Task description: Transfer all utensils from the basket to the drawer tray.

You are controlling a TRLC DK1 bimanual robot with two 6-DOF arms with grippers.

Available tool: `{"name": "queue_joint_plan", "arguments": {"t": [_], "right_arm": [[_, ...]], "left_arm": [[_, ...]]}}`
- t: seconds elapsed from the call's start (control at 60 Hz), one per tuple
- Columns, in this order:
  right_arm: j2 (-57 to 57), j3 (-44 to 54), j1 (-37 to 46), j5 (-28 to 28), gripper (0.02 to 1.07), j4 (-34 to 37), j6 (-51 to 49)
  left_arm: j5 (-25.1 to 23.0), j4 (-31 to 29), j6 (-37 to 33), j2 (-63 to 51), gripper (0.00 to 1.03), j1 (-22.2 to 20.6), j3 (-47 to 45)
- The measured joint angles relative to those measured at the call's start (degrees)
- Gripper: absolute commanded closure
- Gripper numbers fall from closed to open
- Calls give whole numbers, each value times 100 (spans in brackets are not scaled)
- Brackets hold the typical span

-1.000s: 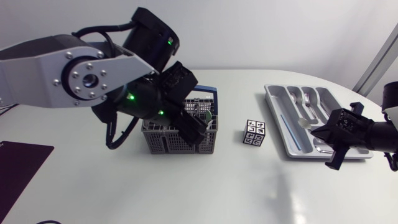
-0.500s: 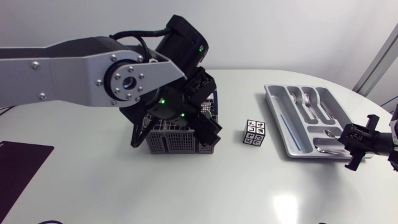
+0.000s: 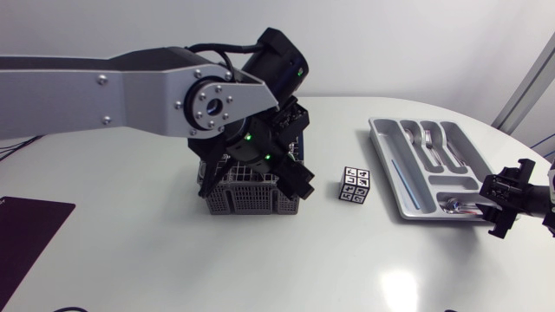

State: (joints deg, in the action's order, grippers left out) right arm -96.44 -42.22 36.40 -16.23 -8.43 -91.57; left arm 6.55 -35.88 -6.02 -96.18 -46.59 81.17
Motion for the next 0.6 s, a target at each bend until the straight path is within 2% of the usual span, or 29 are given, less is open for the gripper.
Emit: {"name": "queue_joint_plan", "arguments": {"t": [0.15,0.233,0.35,0.45,0.517,0.6], "right_arm": [[354,-68,-50,0,7,817,463],[713,-63,-210,2,7,1137,710],[1257,44,-538,2,7,1368,1023],[1655,240,-800,2,7,1497,1241],[1884,380,-966,2,7,1589,1375],[2157,599,-1196,74,7,1615,1532]], "left_arm": [[197,-136,149,-245,27,-81,249],[533,-157,153,-402,30,-175,341],[815,-155,179,-647,39,-229,452],[1093,-157,219,-787,39,-243,520],[1283,-157,260,-872,43,-262,579],[1357,-151,304,-966,44,-286,640]]}}
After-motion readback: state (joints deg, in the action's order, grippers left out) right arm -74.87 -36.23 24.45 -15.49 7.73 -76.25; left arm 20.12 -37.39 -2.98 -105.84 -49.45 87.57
